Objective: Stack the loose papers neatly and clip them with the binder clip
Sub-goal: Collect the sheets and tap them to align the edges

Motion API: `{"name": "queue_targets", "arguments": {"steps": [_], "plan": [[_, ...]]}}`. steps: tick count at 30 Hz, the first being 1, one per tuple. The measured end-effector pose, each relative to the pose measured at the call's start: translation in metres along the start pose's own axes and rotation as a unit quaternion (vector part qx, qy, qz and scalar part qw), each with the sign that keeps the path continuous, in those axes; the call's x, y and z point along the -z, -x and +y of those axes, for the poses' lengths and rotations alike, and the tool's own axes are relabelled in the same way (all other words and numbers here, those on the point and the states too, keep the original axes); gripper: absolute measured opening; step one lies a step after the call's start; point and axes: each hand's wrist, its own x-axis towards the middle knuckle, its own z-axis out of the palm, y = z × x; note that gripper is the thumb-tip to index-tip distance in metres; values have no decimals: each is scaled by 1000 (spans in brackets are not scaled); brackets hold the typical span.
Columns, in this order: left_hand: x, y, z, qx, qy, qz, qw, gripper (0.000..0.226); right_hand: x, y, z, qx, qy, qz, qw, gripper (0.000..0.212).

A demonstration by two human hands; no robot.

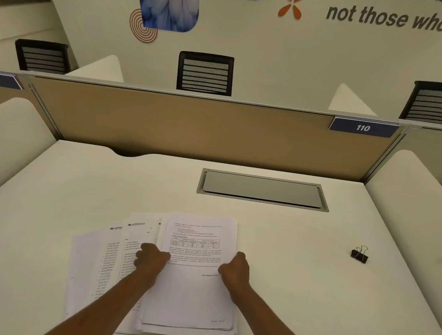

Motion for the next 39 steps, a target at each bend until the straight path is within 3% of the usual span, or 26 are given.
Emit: {"name": "queue_targets", "arguments": {"steps": [3,7,11,14,20,28,33,36,39], "plan": [[1,3,-1,-23,32,-33,999,18,-5,-1,0,-18,-40,-23,999,34],[-3,1,-6,-40,52,-40,997,19,-7,-1,-1,-44,-132,-47,989,32],[-3,-2,-10,-54,-53,1,997,30,-3,-3,2,-71,-174,-58,981,21],[0,-3,-6,-66,-155,36,985,25,-8,-6,4,-46,-122,-50,990,27],[2,-3,-1,-60,-177,14,982,36,-24,-9,3,-7,23,-5,1000,27],[5,-9,-3,-44,-30,13,999,40,-26,-12,-2,-17,27,-15,999,25],[5,-9,1,-30,14,12,999,66,-27,-4,-10,-24,128,3,992,26],[8,-15,0,-22,47,19,998,62,-28,0,-13,-34,182,-1,983,32],[11,-15,0,-34,35,7,999,43,-29,0,-10,-11,157,-21,987,32]]}}
